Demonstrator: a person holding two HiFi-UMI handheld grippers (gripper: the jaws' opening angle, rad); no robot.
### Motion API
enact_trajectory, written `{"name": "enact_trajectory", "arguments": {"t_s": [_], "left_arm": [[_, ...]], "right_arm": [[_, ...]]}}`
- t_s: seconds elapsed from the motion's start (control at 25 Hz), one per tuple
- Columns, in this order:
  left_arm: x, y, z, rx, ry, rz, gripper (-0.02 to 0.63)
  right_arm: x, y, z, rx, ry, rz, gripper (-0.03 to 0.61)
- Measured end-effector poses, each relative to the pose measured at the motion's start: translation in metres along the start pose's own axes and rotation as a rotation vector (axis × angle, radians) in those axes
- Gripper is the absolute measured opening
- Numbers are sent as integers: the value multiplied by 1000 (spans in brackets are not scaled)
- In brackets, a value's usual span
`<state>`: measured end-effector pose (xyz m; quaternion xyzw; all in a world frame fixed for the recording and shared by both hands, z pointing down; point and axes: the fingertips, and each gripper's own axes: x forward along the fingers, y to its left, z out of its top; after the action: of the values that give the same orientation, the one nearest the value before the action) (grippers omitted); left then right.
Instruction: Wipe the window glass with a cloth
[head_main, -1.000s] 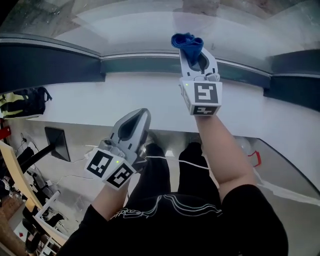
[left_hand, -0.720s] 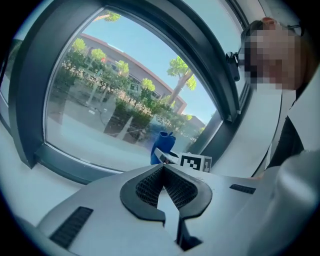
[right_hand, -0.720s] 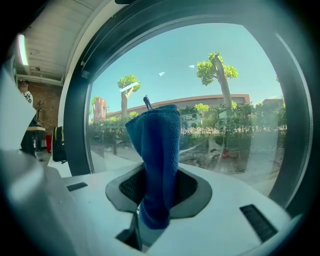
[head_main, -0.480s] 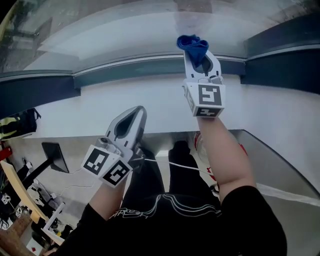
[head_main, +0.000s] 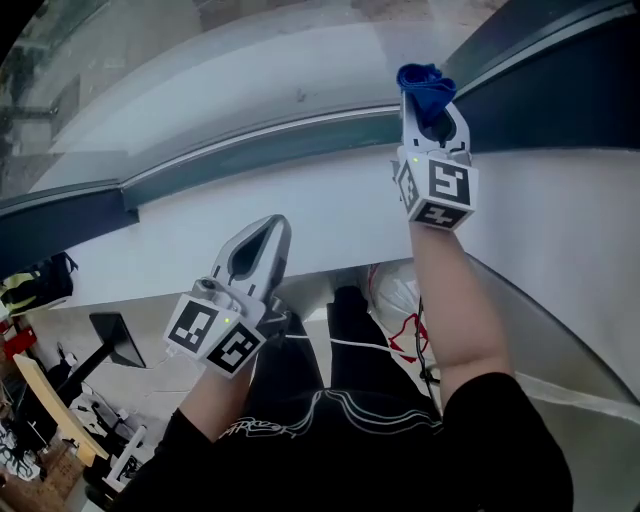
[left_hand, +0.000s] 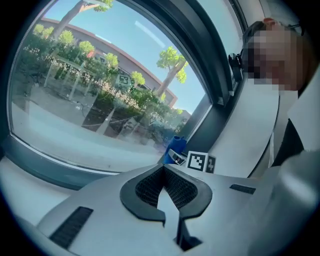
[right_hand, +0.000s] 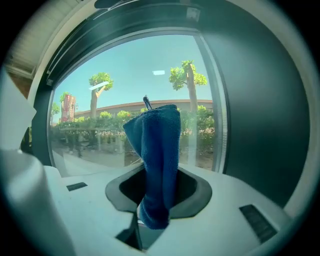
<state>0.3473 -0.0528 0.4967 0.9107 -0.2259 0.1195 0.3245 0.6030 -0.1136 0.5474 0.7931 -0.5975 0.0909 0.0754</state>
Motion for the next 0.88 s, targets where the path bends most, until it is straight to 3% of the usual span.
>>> {"name": "enact_trajectory", "arguments": {"t_s": [0.28, 0.48, 0.64, 0.76, 0.88], "left_arm": [[30, -23, 6, 29, -11, -8, 5], [28, -30, 15, 30, -18, -20, 5], [8, -14, 22, 46, -37, -15, 5], [-15, 11, 31, 47, -61, 9, 5], [-56, 11, 61, 64, -109, 4, 5]], "right_arm": [[-2, -64, -1, 46, 7, -87, 94], [-1, -65, 1, 77, 24, -106, 93], [-9, -32, 4, 84, 22, -84, 94], [-11, 19, 9, 109, 30, 1, 94], [-32, 76, 50, 71, 19, 107, 94]]}}
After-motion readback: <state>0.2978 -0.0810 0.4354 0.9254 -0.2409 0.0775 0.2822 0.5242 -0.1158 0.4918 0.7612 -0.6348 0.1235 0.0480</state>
